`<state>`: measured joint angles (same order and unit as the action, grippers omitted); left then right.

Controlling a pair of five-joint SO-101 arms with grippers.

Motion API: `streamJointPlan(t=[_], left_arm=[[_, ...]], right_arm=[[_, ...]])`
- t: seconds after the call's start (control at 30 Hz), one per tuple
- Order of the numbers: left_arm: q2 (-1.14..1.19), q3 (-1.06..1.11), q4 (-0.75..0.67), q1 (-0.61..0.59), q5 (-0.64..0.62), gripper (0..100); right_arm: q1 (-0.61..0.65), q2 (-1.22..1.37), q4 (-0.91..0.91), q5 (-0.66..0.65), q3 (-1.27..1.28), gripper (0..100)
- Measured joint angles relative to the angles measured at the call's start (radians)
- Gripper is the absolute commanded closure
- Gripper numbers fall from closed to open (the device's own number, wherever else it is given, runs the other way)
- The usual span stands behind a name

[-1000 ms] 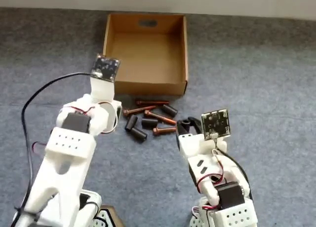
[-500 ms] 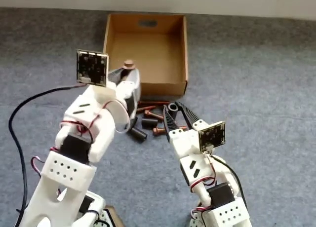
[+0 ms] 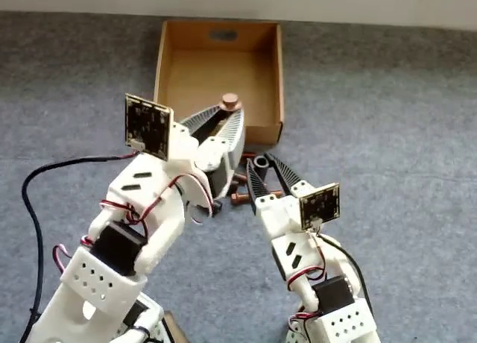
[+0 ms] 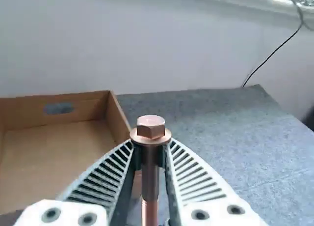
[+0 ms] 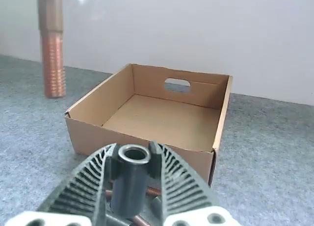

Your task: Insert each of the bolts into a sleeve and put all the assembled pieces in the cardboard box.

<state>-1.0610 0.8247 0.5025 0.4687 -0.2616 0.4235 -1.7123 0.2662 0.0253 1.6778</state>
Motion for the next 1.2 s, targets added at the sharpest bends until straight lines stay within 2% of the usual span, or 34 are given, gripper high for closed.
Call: streamJointPlan(t=[0.23, 0.47, 0.7, 0.83, 1.2], left_arm=[[-0.002, 0.101, -0.183, 0.089, 0.000, 99], [0.011, 0.166, -0.221, 0.087, 0.000, 99], [0.209, 0.166, -0.361, 0.089, 0.000, 99], [0.275, 0.164, -0.377, 0.087, -0.002, 99], [0.281, 0.163, -0.348, 0.086, -0.002, 99]], right_arm=[[0.000, 0.000, 0.000, -0.117, 0.000, 99.3], [0.000, 0.000, 0.000, -0.133, 0.000, 99.3], [0.000, 0.000, 0.000, -0.133, 0.000, 99.3], [-0.002, 0.002, 0.000, -0.135, 0.000, 99.3], [-0.002, 0.002, 0.000, -0.135, 0.000, 99.3]])
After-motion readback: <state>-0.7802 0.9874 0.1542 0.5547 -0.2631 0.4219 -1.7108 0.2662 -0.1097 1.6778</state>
